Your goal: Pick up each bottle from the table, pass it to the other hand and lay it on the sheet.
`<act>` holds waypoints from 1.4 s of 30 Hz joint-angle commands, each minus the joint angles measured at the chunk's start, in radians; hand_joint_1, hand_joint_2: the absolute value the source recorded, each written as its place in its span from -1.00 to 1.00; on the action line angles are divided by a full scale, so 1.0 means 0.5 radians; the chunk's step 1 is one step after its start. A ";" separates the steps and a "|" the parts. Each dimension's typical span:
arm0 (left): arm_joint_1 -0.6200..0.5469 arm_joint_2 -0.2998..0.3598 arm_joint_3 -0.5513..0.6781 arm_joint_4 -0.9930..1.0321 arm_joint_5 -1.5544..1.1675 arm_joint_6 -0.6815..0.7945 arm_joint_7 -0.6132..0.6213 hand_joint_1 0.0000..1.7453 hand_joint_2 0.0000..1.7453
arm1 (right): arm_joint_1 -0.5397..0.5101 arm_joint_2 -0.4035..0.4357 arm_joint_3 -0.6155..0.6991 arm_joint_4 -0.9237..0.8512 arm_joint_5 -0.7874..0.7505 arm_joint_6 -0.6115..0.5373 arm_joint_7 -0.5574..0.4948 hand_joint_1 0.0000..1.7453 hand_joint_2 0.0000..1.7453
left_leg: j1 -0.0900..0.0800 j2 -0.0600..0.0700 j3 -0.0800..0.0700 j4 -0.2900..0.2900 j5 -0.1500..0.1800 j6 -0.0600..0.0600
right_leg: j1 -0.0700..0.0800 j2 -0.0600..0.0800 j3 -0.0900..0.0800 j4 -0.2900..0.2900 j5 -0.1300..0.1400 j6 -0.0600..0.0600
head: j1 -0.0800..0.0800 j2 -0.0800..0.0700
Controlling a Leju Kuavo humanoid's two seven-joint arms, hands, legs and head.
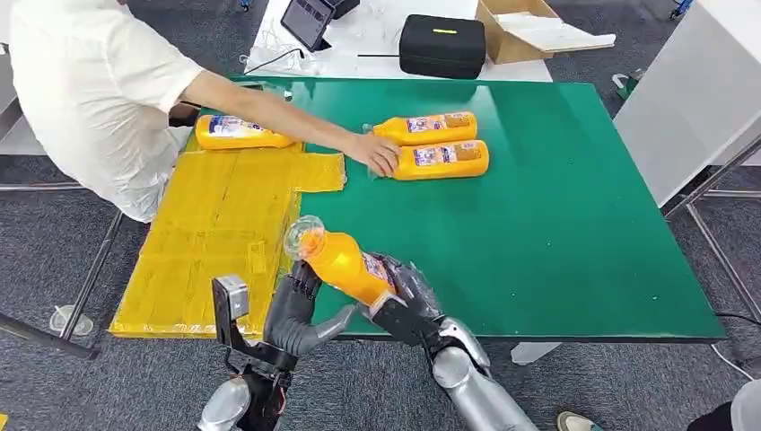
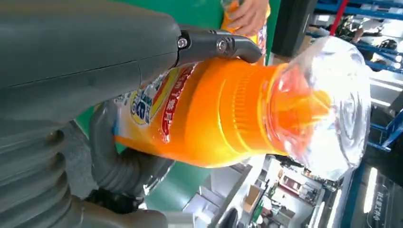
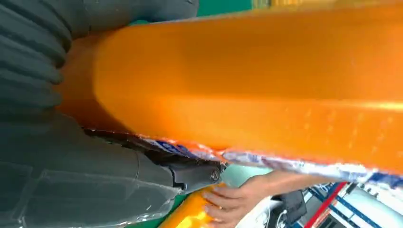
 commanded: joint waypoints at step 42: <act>-0.193 -0.117 0.568 0.040 0.225 0.778 -0.126 1.00 1.00 | 0.157 0.084 0.253 -0.085 0.028 -0.788 -0.205 -1.00 -1.00 | 0.001 0.001 0.005 0.000 -0.002 0.001 | 0.002 -0.004 0.004 0.000 -0.003 -0.003 | 0.001 0.000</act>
